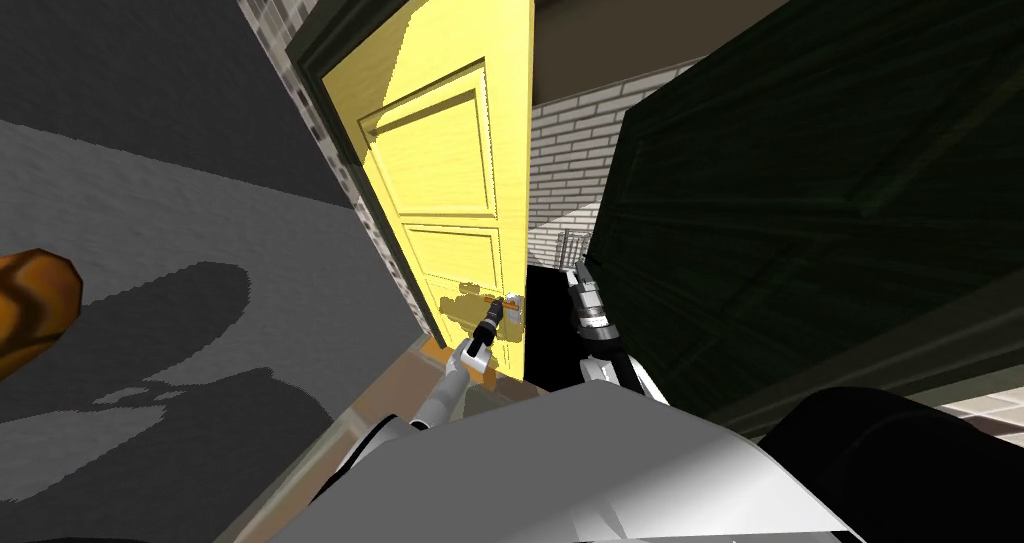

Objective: Push the door open

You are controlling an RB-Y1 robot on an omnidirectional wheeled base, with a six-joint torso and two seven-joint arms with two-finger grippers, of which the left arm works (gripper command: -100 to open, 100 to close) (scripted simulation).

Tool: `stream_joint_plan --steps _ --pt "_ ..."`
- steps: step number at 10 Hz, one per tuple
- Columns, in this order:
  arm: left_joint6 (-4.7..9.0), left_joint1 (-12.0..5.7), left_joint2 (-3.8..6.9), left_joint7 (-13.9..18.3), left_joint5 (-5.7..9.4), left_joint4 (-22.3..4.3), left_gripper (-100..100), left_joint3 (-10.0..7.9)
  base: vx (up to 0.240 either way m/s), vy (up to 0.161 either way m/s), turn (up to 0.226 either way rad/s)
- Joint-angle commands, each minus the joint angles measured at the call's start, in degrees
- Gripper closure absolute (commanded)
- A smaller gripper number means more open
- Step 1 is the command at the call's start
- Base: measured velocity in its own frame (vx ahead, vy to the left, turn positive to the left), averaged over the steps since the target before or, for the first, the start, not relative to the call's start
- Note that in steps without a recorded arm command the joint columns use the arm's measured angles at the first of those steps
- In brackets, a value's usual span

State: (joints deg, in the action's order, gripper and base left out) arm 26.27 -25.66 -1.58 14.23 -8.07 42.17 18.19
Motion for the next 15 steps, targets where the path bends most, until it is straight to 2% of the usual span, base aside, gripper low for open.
stream_joint_plan --steps 1,2,3,8,11,12,14,15 --pt "0.04 0.12 0.05 -0.03 -0.02 -0.04 100 0.02 0.000 0.000 0.000" --pt "0.04 0.12 0.05 -0.03 -0.02 -0.04 100 0.02 0.000 0.000 0.000" --pt "-0.05 0.00 0.90 -0.36 0.25 -0.07 100 -0.82 0.076 -0.076 0.020" --pt "-0.24 -0.07 2.63 -1.30 0.92 -0.24 100 -3.02 0.112 -0.159 0.048" --pt "-0.42 -0.14 3.77 -2.21 1.56 -0.41 100 -5.14 0.157 -0.151 0.056" --pt "-0.42 -0.14 3.77 -2.21 1.56 -0.41 100 -5.14 0.103 -0.119 0.035" --pt "-0.58 -0.19 4.47 -3.02 2.13 -0.56 100 -7.02 0.094 -0.155 0.052" --pt "-0.58 -0.19 4.47 -3.02 2.13 -0.56 100 -7.02 0.102 -0.124 0.095"
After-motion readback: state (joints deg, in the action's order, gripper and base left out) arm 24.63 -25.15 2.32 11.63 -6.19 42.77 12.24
